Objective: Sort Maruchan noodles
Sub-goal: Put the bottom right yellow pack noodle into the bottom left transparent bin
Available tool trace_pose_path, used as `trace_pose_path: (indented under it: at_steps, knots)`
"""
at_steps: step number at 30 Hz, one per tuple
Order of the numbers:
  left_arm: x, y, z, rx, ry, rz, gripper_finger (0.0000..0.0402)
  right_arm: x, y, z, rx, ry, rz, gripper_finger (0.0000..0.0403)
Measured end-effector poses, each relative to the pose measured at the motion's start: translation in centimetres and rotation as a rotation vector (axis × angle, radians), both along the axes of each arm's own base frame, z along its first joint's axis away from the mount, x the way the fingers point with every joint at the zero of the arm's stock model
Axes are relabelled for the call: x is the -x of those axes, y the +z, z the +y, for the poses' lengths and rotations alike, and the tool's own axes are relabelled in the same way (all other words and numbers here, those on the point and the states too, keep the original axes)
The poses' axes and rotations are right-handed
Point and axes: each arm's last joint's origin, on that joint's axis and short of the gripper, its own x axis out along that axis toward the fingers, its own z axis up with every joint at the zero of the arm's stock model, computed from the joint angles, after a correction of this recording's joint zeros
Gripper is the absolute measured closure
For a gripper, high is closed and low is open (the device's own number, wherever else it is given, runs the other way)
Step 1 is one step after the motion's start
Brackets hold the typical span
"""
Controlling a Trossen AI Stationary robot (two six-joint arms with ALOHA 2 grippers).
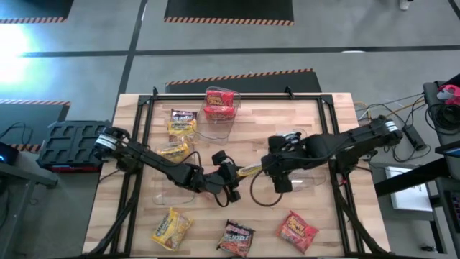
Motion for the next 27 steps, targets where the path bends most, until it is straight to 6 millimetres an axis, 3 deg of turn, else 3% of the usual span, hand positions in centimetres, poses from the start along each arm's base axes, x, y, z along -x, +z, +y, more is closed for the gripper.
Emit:
trace_pose_path:
  at_steps: [7, 16, 27]
  knots:
    - [2.2, 2.3, 1.0, -0.034, 0.009, 0.060, 0.0303, 2.0, 0.0, -0.6, -0.022, -0.046, -0.019, 0.0156]
    - [7.8, 5.4, 3.2, 0.007, 0.036, 0.061, 0.0303, 3.4, -1.4, -1.1, -0.033, -0.122, 0.007, 0.0160]
    - [17.4, 3.9, 6.4, 0.162, 0.082, -0.069, 0.0302, 3.1, -1.7, -1.0, -0.039, -0.134, 0.009, 0.0154]
